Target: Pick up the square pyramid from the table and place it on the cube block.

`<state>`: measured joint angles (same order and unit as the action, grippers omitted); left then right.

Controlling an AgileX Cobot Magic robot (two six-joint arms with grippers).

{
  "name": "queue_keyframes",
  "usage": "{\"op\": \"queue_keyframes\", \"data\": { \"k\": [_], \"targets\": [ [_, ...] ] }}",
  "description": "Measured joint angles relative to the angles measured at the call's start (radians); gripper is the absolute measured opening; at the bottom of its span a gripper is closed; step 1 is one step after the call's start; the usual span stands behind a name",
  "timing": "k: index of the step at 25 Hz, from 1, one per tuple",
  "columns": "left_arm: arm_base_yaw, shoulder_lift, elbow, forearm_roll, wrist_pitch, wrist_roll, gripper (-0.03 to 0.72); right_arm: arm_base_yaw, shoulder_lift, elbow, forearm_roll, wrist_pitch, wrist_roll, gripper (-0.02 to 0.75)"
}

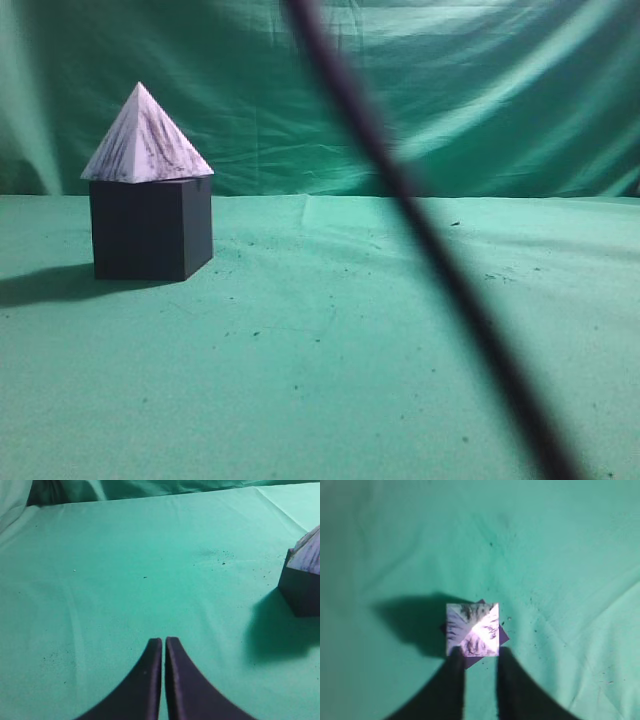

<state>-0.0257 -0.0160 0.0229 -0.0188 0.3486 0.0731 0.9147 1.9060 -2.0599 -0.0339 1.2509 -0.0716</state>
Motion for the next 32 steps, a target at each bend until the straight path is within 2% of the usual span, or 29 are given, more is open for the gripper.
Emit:
{"op": "queue_keyframes", "data": {
  "k": [2,10,13,24,32],
  "targets": [
    [0.0,0.0,0.0,0.0,0.0,0.0,0.0,0.0,-0.071,0.0,0.019,0.005,0.012,0.0],
    [0.0,0.0,0.0,0.002,0.0,0.0,0.0,0.0,-0.329,0.0,0.05,0.022,0.029,0.0],
    [0.0,0.0,0.0,0.002,0.0,0.0,0.0,0.0,-0.419,0.06,0.05,0.022,0.033,0.0],
    [0.0,0.0,0.0,0.002,0.0,0.0,0.0,0.0,-0.78,0.546,0.026,0.02,0.071,0.0],
    [0.0,0.0,0.0,0.002,0.0,0.0,0.0,0.0,-1.109,0.895,0.026,-0.067,0.084,0.0]
  ]
}}
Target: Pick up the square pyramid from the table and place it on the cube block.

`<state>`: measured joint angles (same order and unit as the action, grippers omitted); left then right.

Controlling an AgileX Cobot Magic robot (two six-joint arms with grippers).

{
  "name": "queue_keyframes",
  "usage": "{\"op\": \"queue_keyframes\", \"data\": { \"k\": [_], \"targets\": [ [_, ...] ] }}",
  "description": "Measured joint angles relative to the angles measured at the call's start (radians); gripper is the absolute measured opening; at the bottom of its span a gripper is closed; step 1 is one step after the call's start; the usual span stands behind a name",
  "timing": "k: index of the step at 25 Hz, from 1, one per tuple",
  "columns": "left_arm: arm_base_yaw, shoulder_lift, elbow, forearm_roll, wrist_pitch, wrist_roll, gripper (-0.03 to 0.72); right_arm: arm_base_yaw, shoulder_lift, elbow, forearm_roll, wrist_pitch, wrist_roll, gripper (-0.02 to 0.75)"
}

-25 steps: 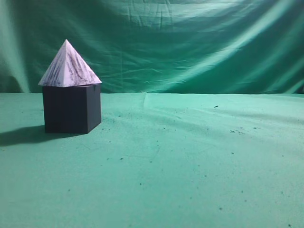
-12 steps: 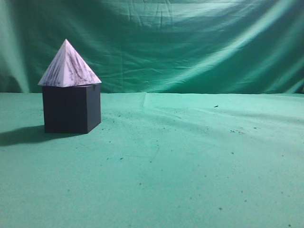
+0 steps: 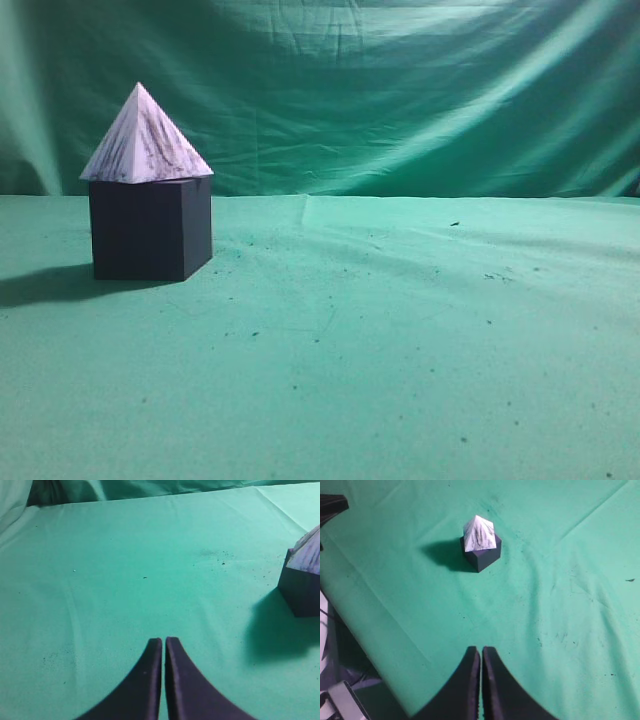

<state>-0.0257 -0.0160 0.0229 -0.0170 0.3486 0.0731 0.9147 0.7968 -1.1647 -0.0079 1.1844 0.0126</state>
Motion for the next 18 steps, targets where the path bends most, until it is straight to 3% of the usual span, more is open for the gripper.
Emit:
{"op": "queue_keyframes", "data": {
  "k": [12,15,18],
  "targets": [
    [0.0,0.0,0.0,0.0,0.0,0.0,0.0,0.0,-0.377,0.103,-0.029,0.078,0.046,0.0],
    [0.0,0.0,0.0,0.0,0.0,0.0,0.0,-0.02,-0.434,0.151,-0.086,0.01,0.057,0.0],
    [0.0,0.0,0.0,0.0,0.0,0.0,0.0,-0.117,-0.529,0.273,-0.138,-0.164,0.061,0.0]
  ]
}}
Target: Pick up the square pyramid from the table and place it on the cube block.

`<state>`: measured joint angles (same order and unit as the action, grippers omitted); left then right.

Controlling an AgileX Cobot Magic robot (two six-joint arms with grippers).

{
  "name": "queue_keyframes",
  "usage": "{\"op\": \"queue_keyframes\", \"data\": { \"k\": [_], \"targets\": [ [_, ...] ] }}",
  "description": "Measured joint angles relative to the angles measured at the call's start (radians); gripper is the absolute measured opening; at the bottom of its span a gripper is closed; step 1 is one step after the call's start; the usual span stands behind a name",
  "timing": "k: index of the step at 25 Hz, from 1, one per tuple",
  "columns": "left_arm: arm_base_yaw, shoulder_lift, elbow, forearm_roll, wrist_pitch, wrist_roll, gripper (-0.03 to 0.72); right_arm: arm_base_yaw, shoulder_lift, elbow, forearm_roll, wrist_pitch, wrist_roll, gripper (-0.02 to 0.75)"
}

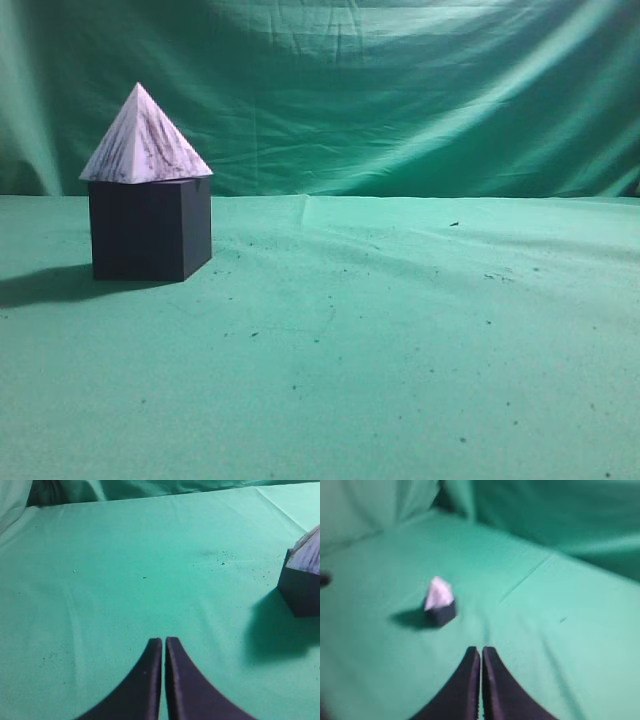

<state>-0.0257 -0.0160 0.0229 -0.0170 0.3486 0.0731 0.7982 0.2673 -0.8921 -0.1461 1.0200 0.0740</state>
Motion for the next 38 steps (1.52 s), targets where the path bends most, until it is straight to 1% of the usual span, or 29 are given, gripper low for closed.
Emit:
{"op": "queue_keyframes", "data": {
  "k": [5,9,11,14,18,20,23,27,38],
  "targets": [
    [0.0,0.0,0.0,0.0,0.0,0.0,0.0,-0.215,-0.179,0.291,-0.033,-0.358,0.0,0.0],
    [0.0,0.0,0.0,0.0,0.0,0.0,0.0,-0.388,-0.275,0.498,-0.011,-0.549,0.024,0.0],
    [0.0,0.0,0.0,0.0,0.0,0.0,0.0,-0.467,-0.279,0.575,0.024,-0.587,0.024,0.0],
    [0.0,0.0,0.0,0.0,0.0,0.0,0.0,-0.569,-0.279,0.679,0.061,-0.602,0.026,0.0],
    [0.0,0.0,0.0,0.0,0.0,0.0,0.0,-0.692,-0.279,0.807,0.079,-0.646,0.026,0.0],
    [0.0,0.0,0.0,0.0,0.0,0.0,0.0,-0.734,-0.279,0.864,0.081,-0.679,0.026,0.0],
    [0.0,0.0,0.0,0.0,0.0,0.0,0.0,-0.758,-0.279,0.916,0.083,-0.693,0.028,0.0],
    [0.0,0.0,0.0,0.0,0.0,0.0,0.0,-0.76,-0.279,0.919,0.085,-0.669,0.028,0.0],
    [0.0,0.0,0.0,0.0,0.0,0.0,0.0,-0.76,-0.279,0.919,0.085,-0.663,0.028,0.0]
  ]
}}
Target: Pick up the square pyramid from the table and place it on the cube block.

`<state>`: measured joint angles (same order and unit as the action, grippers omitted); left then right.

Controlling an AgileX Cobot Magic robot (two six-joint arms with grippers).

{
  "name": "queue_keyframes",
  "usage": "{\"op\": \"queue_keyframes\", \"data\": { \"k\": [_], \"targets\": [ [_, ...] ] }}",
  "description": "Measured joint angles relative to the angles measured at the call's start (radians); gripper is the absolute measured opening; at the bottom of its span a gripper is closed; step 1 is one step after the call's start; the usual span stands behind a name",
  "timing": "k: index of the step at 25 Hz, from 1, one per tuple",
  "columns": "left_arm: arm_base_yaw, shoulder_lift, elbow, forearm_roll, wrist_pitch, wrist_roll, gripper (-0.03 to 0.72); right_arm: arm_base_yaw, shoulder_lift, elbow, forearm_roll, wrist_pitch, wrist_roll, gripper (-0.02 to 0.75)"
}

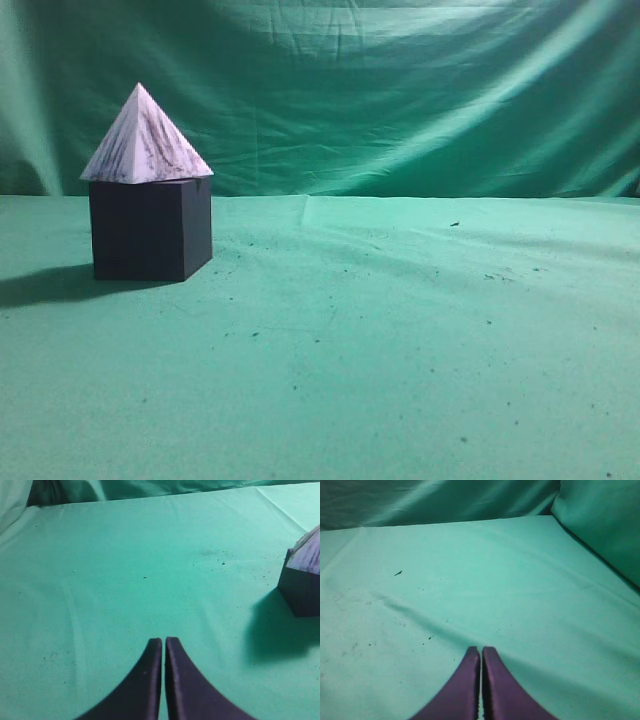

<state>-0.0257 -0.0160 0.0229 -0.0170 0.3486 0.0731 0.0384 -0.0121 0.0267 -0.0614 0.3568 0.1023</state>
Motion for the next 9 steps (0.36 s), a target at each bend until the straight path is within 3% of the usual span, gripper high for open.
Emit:
{"op": "queue_keyframes", "data": {
  "k": [9],
  "targets": [
    [0.0,0.0,0.0,0.0,0.0,0.0,0.0,0.0,0.0,0.0,0.0,0.0,0.0,0.0]
  ]
}}
